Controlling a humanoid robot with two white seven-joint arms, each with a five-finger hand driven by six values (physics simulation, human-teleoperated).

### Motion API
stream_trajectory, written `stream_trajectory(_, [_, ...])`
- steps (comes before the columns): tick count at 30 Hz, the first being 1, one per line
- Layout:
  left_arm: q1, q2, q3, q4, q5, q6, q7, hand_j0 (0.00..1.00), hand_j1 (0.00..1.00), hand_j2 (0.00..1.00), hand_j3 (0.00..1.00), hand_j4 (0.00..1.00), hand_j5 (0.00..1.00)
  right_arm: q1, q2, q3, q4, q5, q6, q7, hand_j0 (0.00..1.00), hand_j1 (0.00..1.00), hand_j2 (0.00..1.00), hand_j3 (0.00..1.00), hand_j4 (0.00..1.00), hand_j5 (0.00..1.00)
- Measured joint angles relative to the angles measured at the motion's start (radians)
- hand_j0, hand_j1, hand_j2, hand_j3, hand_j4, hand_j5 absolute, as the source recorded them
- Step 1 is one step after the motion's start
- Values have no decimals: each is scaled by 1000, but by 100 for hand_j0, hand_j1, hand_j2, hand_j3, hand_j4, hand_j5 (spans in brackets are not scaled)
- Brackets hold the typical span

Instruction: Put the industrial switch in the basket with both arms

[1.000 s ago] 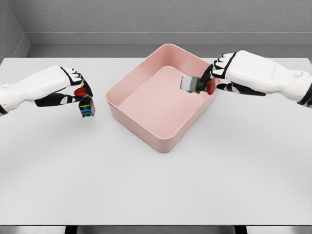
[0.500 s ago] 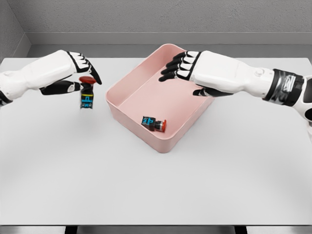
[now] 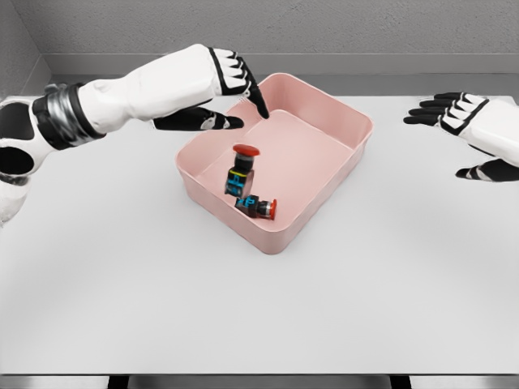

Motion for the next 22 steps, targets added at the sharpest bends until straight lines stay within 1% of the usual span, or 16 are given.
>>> stream_trajectory(1, [2, -27, -1, 3, -7, 0, -2, 100, 100, 100, 100, 100, 100, 28, -10, -33, 6, -12, 0, 0, 100, 100, 100, 100, 100, 100])
stream_trajectory(2, [2, -47, -1, 5, -11, 0, -4, 100, 100, 100, 100, 100, 100, 38, -17, -58, 15, -21, 1, 0, 100, 100, 100, 100, 100, 100])
stream_trajectory(4, [0, -70, 2, 19, -14, 0, -5, 100, 100, 100, 100, 100, 100, 49, -26, -90, 36, -32, 1, 0, 100, 100, 100, 100, 100, 100])
stream_trajectory(5, [-3, -73, 5, 39, -12, 0, -5, 100, 100, 100, 100, 100, 100, 52, -28, -103, 44, -35, 1, 0, 100, 100, 100, 100, 100, 100])
stream_trajectory(6, [12, -60, 21, 75, -8, 0, -5, 100, 100, 100, 100, 100, 100, 58, -28, -111, 50, -38, 1, 0, 100, 100, 100, 100, 100, 100])
stream_trajectory(8, [17, -25, 61, 166, 10, 0, -4, 100, 100, 100, 100, 100, 100, 78, -29, -122, 63, -40, 1, 0, 100, 100, 100, 100, 100, 100])
stream_trajectory(9, [29, -3, 72, 198, 16, 0, -4, 100, 100, 100, 100, 100, 100, 81, -29, -125, 72, -41, 1, 0, 100, 100, 100, 100, 100, 100])
stream_trajectory(11, [74, 40, 85, 238, 35, -1, -4, 100, 100, 100, 100, 100, 100, 94, -29, -126, 84, -42, 1, 0, 100, 100, 100, 100, 100, 100])
stream_trajectory(12, [80, 60, 88, 249, 46, 0, -4, 100, 100, 100, 100, 100, 100, 107, -27, -122, 74, -41, 1, 0, 100, 100, 100, 100, 100, 100])
stream_trajectory(13, [89, 86, 91, 257, 55, 0, -4, 100, 100, 100, 100, 100, 100, 106, -26, -103, 53, -42, 1, 0, 100, 100, 100, 100, 100, 100])
stream_trajectory(16, [147, 168, 98, 270, 67, -1, -5, 100, 100, 100, 100, 100, 100, 94, -22, -43, 15, -40, 1, 0, 100, 100, 100, 100, 100, 100])
stream_trajectory(18, [178, 220, 103, 274, 71, 0, -6, 100, 100, 100, 100, 100, 100, 55, -20, -21, 4, -36, 1, 0, 100, 100, 100, 100, 100, 100])
stream_trajectory(20, [225, 262, 120, 275, 73, -1, -7, 100, 100, 100, 100, 100, 100, 28, -17, 6, -2, -34, 2, 0, 100, 100, 100, 100, 100, 100])
stream_trajectory(22, [241, 294, 144, 276, 76, -1, -8, 100, 100, 100, 100, 100, 100, -21, -15, 39, -5, -21, 2, 0, 100, 100, 100, 100, 100, 100])
